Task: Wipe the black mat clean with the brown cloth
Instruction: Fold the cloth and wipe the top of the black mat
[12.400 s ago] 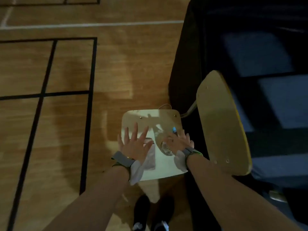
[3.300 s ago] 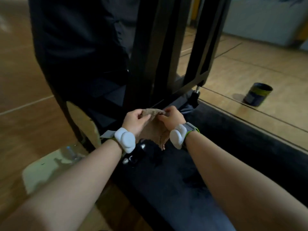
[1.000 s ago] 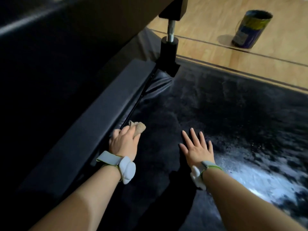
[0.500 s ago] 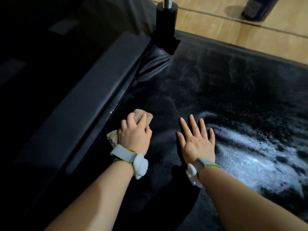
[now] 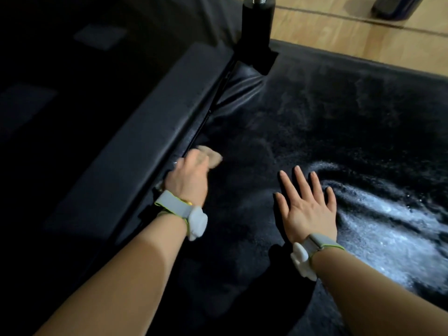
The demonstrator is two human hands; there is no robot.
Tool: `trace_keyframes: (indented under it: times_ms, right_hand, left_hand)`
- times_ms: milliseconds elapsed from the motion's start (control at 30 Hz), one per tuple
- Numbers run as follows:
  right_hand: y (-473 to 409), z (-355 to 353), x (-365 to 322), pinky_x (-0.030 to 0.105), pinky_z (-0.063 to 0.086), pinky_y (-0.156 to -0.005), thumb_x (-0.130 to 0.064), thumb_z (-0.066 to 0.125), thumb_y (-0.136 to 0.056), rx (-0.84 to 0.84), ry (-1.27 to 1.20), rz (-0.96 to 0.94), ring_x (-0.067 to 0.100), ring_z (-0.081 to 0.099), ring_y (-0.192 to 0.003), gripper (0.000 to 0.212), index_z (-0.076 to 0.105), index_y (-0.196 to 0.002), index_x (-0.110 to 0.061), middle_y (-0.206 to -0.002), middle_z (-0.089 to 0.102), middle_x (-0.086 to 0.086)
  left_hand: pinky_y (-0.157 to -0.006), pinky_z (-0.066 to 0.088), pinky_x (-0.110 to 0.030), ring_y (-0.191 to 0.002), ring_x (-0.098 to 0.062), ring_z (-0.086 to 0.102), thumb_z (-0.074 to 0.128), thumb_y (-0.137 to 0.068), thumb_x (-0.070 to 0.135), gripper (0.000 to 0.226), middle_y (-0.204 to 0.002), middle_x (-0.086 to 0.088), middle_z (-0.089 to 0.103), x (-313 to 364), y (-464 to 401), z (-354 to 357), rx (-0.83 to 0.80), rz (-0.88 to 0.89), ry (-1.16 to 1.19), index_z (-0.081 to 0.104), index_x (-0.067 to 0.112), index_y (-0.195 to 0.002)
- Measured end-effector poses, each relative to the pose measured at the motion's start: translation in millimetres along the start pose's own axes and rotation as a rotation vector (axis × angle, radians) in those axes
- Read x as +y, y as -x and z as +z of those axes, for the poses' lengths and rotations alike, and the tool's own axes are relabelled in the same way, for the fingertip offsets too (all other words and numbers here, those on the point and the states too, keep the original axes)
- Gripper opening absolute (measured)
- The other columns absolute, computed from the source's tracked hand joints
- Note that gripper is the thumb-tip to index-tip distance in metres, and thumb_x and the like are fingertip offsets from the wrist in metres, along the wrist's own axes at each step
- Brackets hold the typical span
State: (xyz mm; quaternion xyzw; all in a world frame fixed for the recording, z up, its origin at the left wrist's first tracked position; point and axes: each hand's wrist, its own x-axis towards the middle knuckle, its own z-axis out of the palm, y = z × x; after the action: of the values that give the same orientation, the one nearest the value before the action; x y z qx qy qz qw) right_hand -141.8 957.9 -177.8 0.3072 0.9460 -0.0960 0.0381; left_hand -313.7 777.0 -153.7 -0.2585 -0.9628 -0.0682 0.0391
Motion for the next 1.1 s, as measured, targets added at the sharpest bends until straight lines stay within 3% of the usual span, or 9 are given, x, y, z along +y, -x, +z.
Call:
trace_keyframes:
  times_ms: [100,200,267,367,500,600,700,900,1100]
  right_hand:
    - [-1,2,1,0.045,0.000,-0.118,-0.061,0.010,-0.096,0.014,-0.004,-0.003,0.015,-0.004,-0.148,0.052,0.003,-0.147,-0.051,-0.159,0.000,-0.018]
    - [0,3,1,0.046,0.002,-0.117,-0.061,0.008,-0.093,0.021,0.013,0.001,0.016,-0.001,-0.148,0.055,0.004,-0.147,-0.051,-0.159,0.002,-0.018]
    - [0,2,1,0.047,0.003,-0.118,-0.060,0.006,-0.092,0.020,0.011,-0.001,0.015,0.000,-0.148,0.056,0.004,-0.147,-0.050,-0.159,0.002,-0.018]
    - [0,1,0,0.046,0.003,-0.118,-0.059,0.009,-0.094,0.032,0.002,0.000,0.015,0.000,-0.148,0.054,0.005,-0.147,-0.051,-0.159,0.003,-0.018]
    - [1,0,1,0.046,0.002,-0.118,-0.058,0.011,-0.097,0.017,0.008,0.000,0.016,-0.003,-0.148,0.051,0.004,-0.147,-0.051,-0.159,0.001,-0.017]
    - [1,-1,0,0.046,0.001,-0.118,-0.058,0.011,-0.097,0.010,0.016,-0.003,0.016,-0.004,-0.148,0.051,0.003,-0.147,-0.051,-0.159,0.000,-0.017]
    - [0,-1,-1,0.046,0.000,-0.118,-0.058,0.014,-0.097,0.000,0.020,0.004,0.015,-0.005,-0.148,0.052,0.003,-0.147,-0.051,-0.159,-0.001,-0.018]
    - [0,1,0,0.046,0.003,-0.118,-0.060,0.003,-0.091,0.011,0.050,0.002,0.015,-0.001,-0.148,0.059,0.004,-0.148,-0.048,-0.159,0.001,-0.018]
    - [-1,1,-4,0.045,0.003,-0.118,-0.062,0.005,-0.091,0.015,0.041,0.016,0.013,-0.003,-0.148,0.062,0.004,-0.151,-0.042,-0.159,0.000,-0.020]
  left_hand:
    - [-0.072,0.049,-0.041,-0.095,-0.036,0.058,0.051,-0.094,0.018,0.025,-0.121,-0.008,0.057,13,-10,9,0.153,-0.243,0.188,0.064,0.018,-0.115]
    - [-0.070,0.051,-0.040,-0.089,-0.029,0.060,0.041,-0.096,0.029,0.030,-0.121,0.001,0.058,75,17,20,0.094,0.123,0.258,0.059,0.029,-0.120]
    - [-0.058,0.053,-0.036,-0.079,-0.027,0.061,0.040,-0.091,0.028,0.037,-0.121,0.002,0.061,105,39,21,0.058,0.354,0.263,0.062,0.031,-0.120]
    - [-0.042,0.042,-0.029,-0.068,-0.023,0.058,0.037,-0.084,0.025,0.041,-0.112,0.002,0.064,88,31,17,0.078,0.446,0.101,0.068,0.028,-0.110]
    - [-0.059,0.047,-0.040,-0.083,-0.034,0.055,0.049,-0.092,0.026,0.029,-0.118,-0.006,0.053,37,8,3,0.035,-0.097,0.132,0.060,0.030,-0.119]
    - [-0.059,0.035,-0.037,-0.087,-0.038,0.055,0.060,-0.090,0.022,0.034,-0.114,-0.013,0.055,40,12,9,0.073,-0.094,0.116,0.061,0.027,-0.123]
    - [-0.059,0.038,-0.038,-0.096,-0.032,0.054,0.048,-0.096,0.026,0.033,-0.120,-0.005,0.051,58,8,16,0.038,-0.124,0.180,0.054,0.031,-0.128]
    - [-0.039,0.032,-0.025,-0.063,-0.024,0.056,0.044,-0.082,0.023,0.034,-0.089,0.000,0.062,97,14,20,0.064,0.416,0.203,0.072,0.029,-0.101]
    - [-0.061,0.038,-0.040,-0.091,-0.038,0.055,0.047,-0.094,0.015,0.034,-0.120,-0.010,0.056,24,-35,18,0.123,-0.201,0.178,0.060,0.023,-0.125]
